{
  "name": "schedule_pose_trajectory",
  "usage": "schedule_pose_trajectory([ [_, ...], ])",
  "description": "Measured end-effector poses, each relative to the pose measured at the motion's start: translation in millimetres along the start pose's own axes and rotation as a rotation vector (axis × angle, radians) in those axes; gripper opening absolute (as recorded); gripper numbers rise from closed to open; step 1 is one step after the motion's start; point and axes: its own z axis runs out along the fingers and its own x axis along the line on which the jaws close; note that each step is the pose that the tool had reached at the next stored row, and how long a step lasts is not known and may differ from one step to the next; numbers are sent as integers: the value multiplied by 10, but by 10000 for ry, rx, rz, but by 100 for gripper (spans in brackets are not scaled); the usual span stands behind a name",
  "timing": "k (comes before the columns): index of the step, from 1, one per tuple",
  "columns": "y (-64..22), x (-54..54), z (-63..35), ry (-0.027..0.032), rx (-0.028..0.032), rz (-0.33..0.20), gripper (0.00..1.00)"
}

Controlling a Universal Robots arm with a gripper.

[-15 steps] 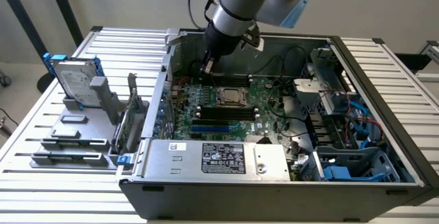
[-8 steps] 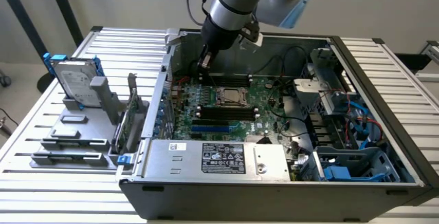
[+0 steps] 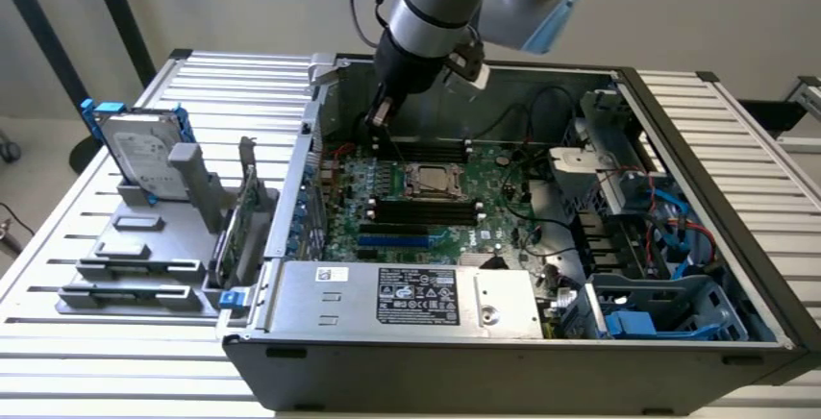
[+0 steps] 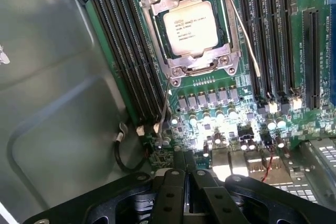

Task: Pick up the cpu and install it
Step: 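Install the first cpu locking lever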

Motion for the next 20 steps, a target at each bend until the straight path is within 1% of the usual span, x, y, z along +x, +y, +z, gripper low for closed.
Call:
schedule_pose_trajectory([
  [3, 0, -4, 14, 57, -81, 272, 11],
  [6, -7, -8, 21, 138, -142, 488, 11],
  [7, -11, -9, 24, 161, -180, 515, 11],
  [8, -13, -11, 28, 189, -238, 528, 11],
  [9, -16, -14, 35, 219, -313, 533, 11],
  [10, -20, -17, 42, 252, -412, 516, 11],
  [11, -29, -21, 49, 286, -523, 491, 11],
  [13, -70, -38, 71, 368, -788, 421, 11],
  [14, -98, -48, 84, 411, -909, 387, 11],
  [15, -124, -59, 99, 444, -1004, 361, 11],
  [16, -149, -70, 113, 470, -1075, 341, 11],
  [17, -167, -77, 123, 499, -1133, 328, 11],
  [18, -176, -81, 129, 543, -1180, 327, 11],
  [19, -178, -82, 131, 597, -1213, 337, 11],
  [20, -179, -82, 132, 669, -1247, 357, 11],
])
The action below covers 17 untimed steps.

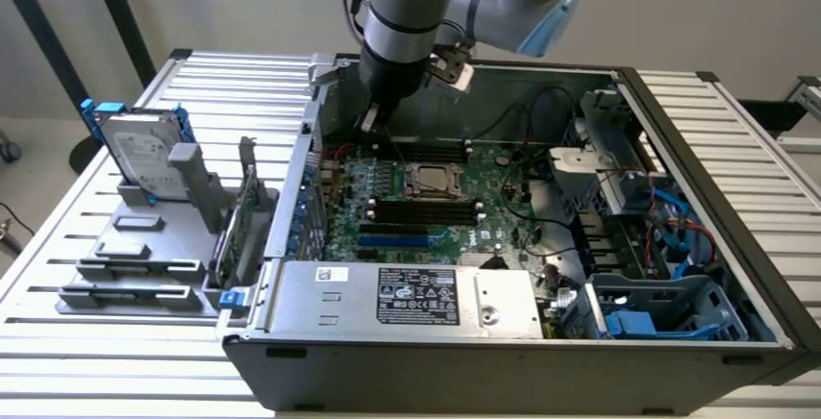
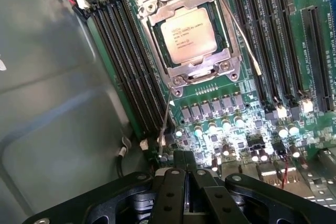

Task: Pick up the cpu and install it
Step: 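Install the first cpu locking lever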

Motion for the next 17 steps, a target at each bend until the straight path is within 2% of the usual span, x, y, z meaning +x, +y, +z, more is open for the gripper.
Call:
schedule_pose_trajectory([
  [6, -1, 1, 4, 496, -189, 175, 11],
  [9, 0, 1, 6, 697, -293, 309, 11],
  [13, 0, 1, 6, 840, -521, 531, 11],
  [17, 0, 1, 6, 934, -738, 657, 11],
])
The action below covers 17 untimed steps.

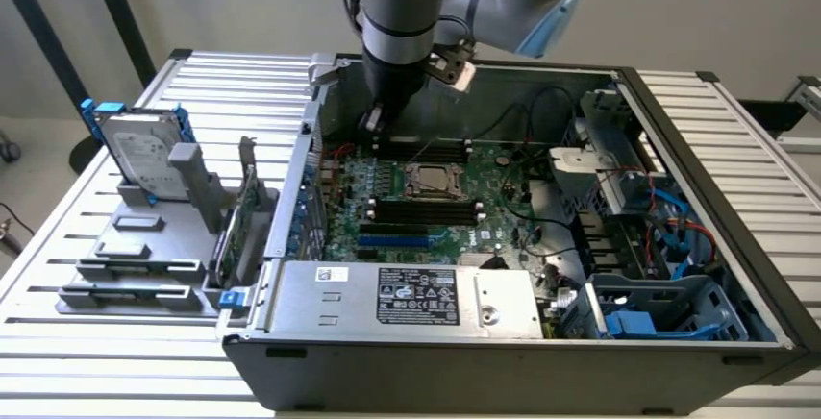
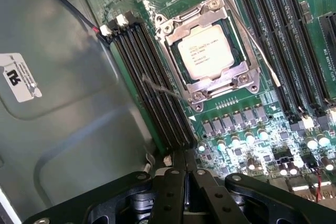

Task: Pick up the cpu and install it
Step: 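Install the first cpu locking lever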

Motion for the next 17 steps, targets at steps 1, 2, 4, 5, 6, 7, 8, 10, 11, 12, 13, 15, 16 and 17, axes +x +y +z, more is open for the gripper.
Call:
schedule_pose_trajectory([
  [1, 0, 0, 1, 14, -49, 25, 11],
  [2, 0, 0, 2, 24, -99, 49, 11],
  [4, 2, -2, 9, 45, -191, 91, 11],
  [5, 4, -5, 16, 49, -231, 115, 11],
  [6, 8, -6, 24, 39, -267, 135, 11],
  [7, 17, -5, 35, 35, -291, 148, 11],
  [8, 30, -4, 47, 37, -307, 159, 11],
  [10, 66, 4, 69, 42, -334, 168, 11],
  [11, 86, 10, 79, 47, -347, 168, 11],
  [12, 105, 17, 86, 54, -362, 166, 11],
  [13, 122, 22, 93, 65, -382, 161, 11],
  [15, 146, 29, 103, 97, -447, 144, 11],
  [16, 155, 32, 107, 118, -494, 132, 11],
  [17, 161, 34, 110, 144, -548, 118, 11],
])
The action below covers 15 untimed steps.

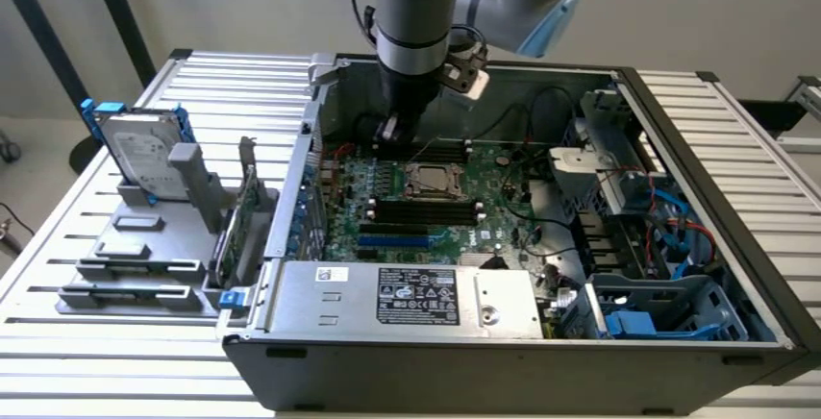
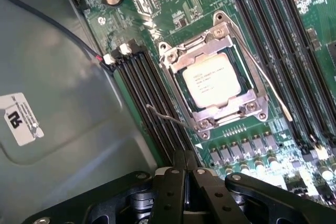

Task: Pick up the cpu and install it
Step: 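Install the first cpu locking lever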

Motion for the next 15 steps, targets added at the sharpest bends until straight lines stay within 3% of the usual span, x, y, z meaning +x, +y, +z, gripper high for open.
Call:
schedule_pose_trajectory([
  [3, 13, 0, 15, 80, -155, -32, 11],
  [6, 22, -16, 48, 125, -246, -30, 11],
  [8, 27, -29, 81, 136, -271, -15, 11],
  [15, 48, -63, 202, 137, -275, -7, 11],
])
